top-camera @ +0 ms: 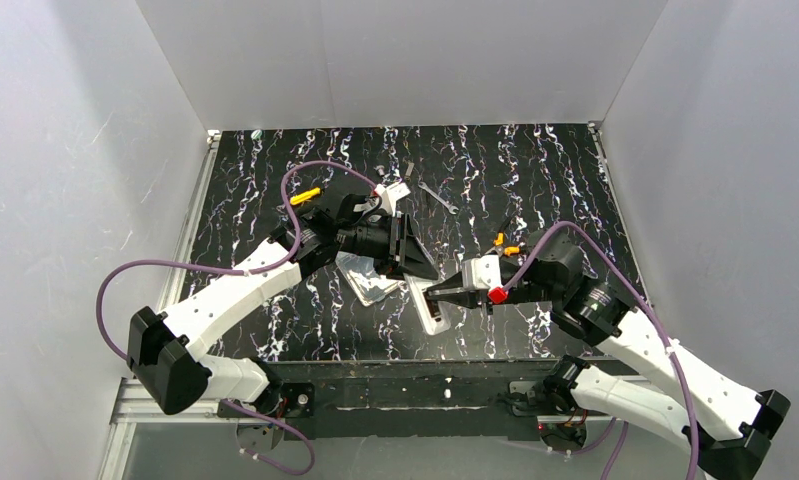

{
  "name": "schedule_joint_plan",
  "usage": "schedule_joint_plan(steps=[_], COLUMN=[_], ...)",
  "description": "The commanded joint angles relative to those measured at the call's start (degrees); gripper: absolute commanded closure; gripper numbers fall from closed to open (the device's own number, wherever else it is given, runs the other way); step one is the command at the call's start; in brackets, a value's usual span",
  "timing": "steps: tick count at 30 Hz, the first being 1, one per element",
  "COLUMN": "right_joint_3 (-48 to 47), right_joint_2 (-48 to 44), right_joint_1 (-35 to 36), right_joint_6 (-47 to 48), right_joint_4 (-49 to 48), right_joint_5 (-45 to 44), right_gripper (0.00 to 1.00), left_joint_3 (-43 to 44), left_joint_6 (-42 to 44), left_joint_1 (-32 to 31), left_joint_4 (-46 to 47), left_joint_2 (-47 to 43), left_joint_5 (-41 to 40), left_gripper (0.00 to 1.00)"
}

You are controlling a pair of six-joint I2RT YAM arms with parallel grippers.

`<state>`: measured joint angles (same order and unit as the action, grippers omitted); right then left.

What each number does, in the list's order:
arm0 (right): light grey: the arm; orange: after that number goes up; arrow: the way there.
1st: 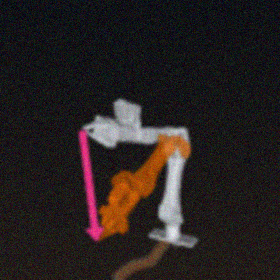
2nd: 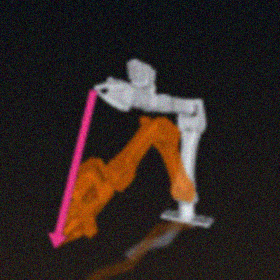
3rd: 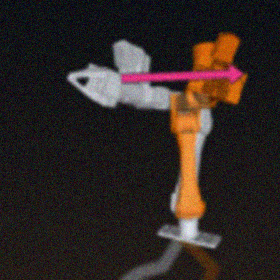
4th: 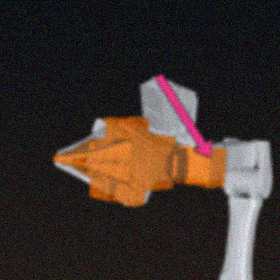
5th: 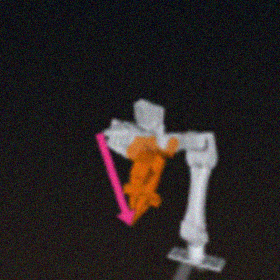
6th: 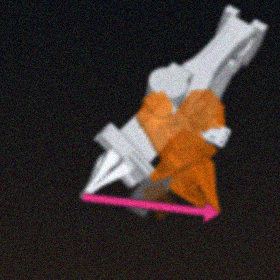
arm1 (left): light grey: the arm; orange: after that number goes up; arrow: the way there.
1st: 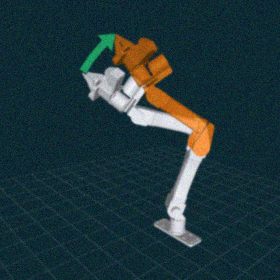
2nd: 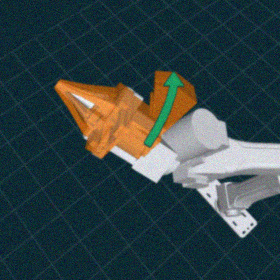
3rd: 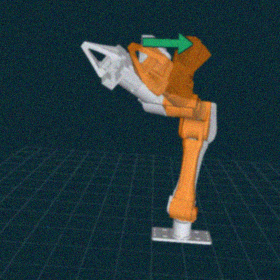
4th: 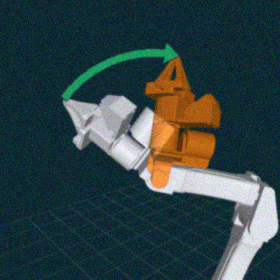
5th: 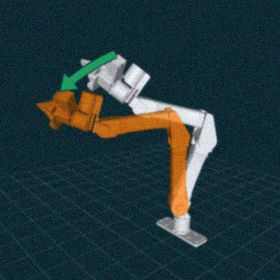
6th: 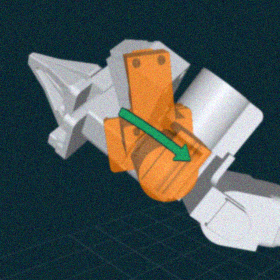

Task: Load the batteries into the remote control
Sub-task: Load the battery into the remote control.

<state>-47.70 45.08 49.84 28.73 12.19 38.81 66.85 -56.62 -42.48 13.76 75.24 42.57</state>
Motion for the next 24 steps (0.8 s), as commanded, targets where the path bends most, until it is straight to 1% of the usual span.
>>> schedule_joint_plan(steps=[1,16,24], right_joint_3=[3.3,5.7,6.7], right_joint_2=[-0.2,-2.2,-2.3], right_joint_1=[0.4,0.4,0.4], right_joint_6=[-1.2,-0.5,1.3], right_joint_4=[8.7,11.6,13.6], right_joint_5=[-0.1,-2.7,-5.4], right_gripper=[0.79,0.81,0.82], left_joint_3=[2.0,2.2,2.7], left_joint_6=[-3.0,-4.0,-4.9], left_joint_1=[0.3,0.5,0.5], left_joint_4=[6.4,8.8,9.9], left_joint_2=[-4.9,-5.4,-5.1], left_joint_5=[4.7,5.4,5.6], left_gripper=[1.0,1.0,1.0])
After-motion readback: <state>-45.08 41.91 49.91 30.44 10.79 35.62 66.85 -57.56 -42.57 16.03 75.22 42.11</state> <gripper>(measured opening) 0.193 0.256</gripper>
